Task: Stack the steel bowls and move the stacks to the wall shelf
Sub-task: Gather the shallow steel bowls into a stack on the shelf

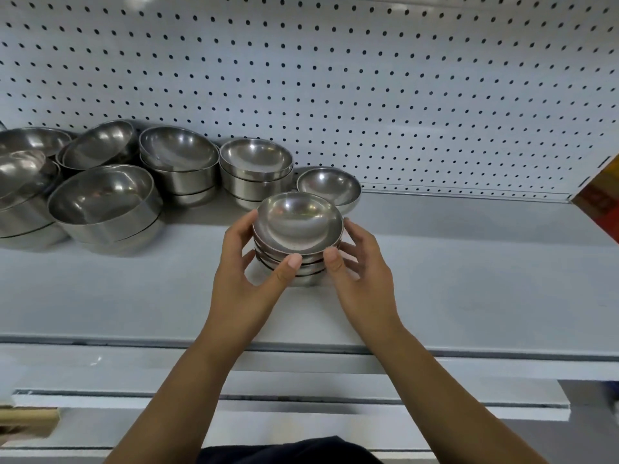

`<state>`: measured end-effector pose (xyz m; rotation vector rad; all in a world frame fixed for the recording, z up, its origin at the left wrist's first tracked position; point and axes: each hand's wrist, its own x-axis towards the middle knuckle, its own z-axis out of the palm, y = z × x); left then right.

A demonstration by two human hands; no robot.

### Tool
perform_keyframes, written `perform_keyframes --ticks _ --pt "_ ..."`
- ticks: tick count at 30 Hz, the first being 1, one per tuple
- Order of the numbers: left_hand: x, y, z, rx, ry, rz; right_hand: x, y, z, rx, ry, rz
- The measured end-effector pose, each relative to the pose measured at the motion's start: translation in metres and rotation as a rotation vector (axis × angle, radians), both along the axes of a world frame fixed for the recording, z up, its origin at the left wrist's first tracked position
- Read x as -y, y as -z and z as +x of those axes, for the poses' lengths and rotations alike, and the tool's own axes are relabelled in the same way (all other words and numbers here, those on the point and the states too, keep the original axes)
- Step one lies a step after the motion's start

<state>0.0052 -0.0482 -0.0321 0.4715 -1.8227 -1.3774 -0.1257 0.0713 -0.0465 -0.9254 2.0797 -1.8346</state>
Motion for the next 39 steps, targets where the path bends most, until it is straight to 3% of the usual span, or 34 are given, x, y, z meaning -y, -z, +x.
perform_keyframes --ticks 4,11,15,19,26,33,39 --pt "-0.016 -0.002 -0.011 -0.085 -0.054 0.093 -0.007 -0.004 -0.015 -0.015 0.096 -0.066" --pt "-0.033 0.003 -0.032 -0.111 -0.168 0.111 0.016 0.004 -0.093 -0.155 0.007 0.236" --pt "-0.033 0.001 -0.033 -0.080 -0.181 0.098 0.034 0.006 -0.123 -0.237 -0.059 0.300" --pt "-0.030 0.002 -0.032 -0.045 -0.181 0.092 0.044 -0.001 -0.137 -0.204 -0.106 0.352" --pt "-0.030 0.005 -0.034 -0.031 -0.229 0.087 0.037 -0.002 -0.135 -0.034 -0.061 0.220" --pt "-0.026 0.008 -0.035 -0.029 -0.226 0.079 0.025 -0.011 -0.131 -0.045 -0.019 0.066" --pt "-0.025 0.008 -0.037 -0.059 -0.231 0.106 0.010 -0.046 -0.106 0.020 -0.099 -0.186"
